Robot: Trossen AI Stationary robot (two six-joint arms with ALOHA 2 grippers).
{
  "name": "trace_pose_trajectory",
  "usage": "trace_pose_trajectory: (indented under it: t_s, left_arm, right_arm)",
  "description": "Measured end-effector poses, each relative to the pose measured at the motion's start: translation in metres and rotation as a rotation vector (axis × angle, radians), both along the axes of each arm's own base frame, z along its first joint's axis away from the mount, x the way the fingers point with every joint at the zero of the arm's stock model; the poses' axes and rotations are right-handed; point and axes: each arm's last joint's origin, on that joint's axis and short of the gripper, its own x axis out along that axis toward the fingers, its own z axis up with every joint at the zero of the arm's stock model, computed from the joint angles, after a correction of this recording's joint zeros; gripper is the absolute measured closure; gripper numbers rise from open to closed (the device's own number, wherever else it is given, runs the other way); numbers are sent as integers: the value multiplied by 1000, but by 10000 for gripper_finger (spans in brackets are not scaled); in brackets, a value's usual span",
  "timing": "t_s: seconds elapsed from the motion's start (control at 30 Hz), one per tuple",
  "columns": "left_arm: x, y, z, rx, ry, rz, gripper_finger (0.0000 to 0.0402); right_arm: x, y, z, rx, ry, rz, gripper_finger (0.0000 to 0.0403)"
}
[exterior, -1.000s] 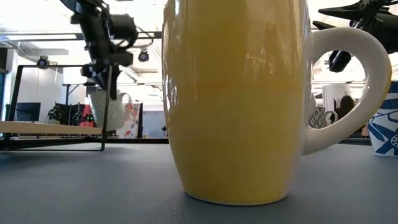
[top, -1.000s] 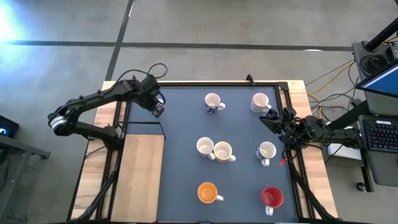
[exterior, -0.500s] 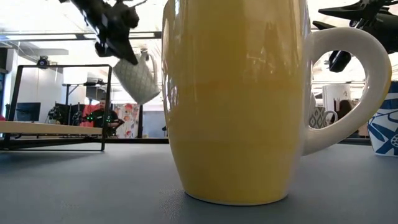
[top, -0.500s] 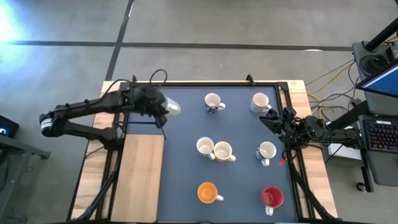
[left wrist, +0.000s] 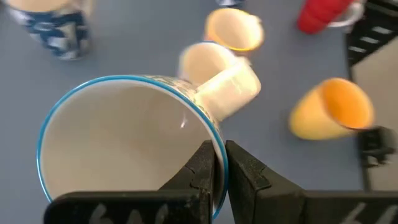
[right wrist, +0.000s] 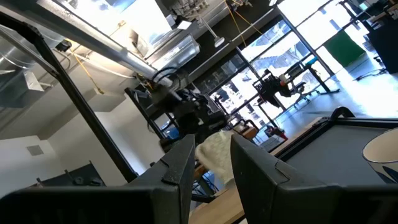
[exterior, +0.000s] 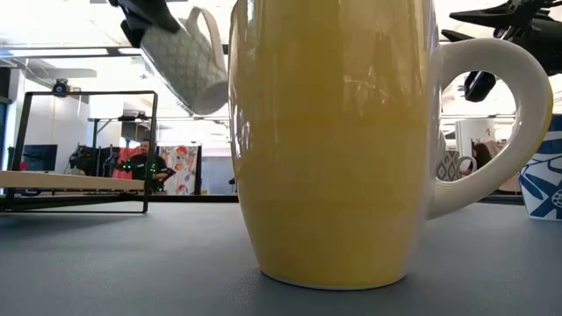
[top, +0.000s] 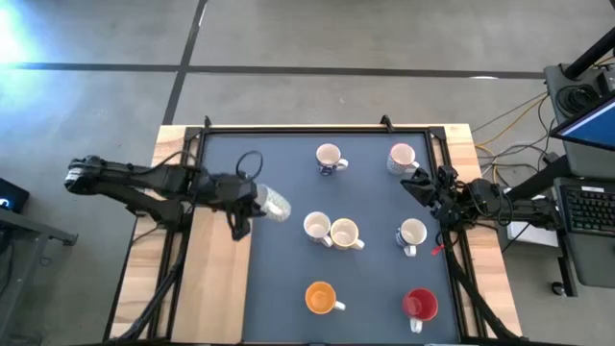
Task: Place coffee mugs
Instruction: Put the patterned light green mug on the shelf
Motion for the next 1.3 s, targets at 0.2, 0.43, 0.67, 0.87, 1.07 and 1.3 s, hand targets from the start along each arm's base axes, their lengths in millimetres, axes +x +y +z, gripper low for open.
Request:
trace_pose_trajectory:
  t_s: [0.2, 0.43, 0.67, 0.87, 1.07, 1.3]
  left_arm:
    - [-6, -31, -3, -121, 64, 49, 395]
    - [-34, -67, -13, -207, 233, 94, 392]
    - [-65, -95, -21, -268, 387, 158, 391]
    - [-77, -98, -32, -227, 522, 316, 391]
    - [-74, -105, -42, -220, 623, 334, 391]
    - [-78, -126, -49, -184, 697, 126, 390]
  right_arm:
    - [0, 0, 0, 0, 0, 0, 310]
    - [0, 0, 0, 0, 0, 0, 310]
    - [0, 0, 0, 0, 0, 0, 310]
    - [0, 0, 0, 0, 0, 0, 310]
    - [0, 0, 0, 0, 0, 0, 310]
    - [0, 0, 0, 0, 0, 0, 310]
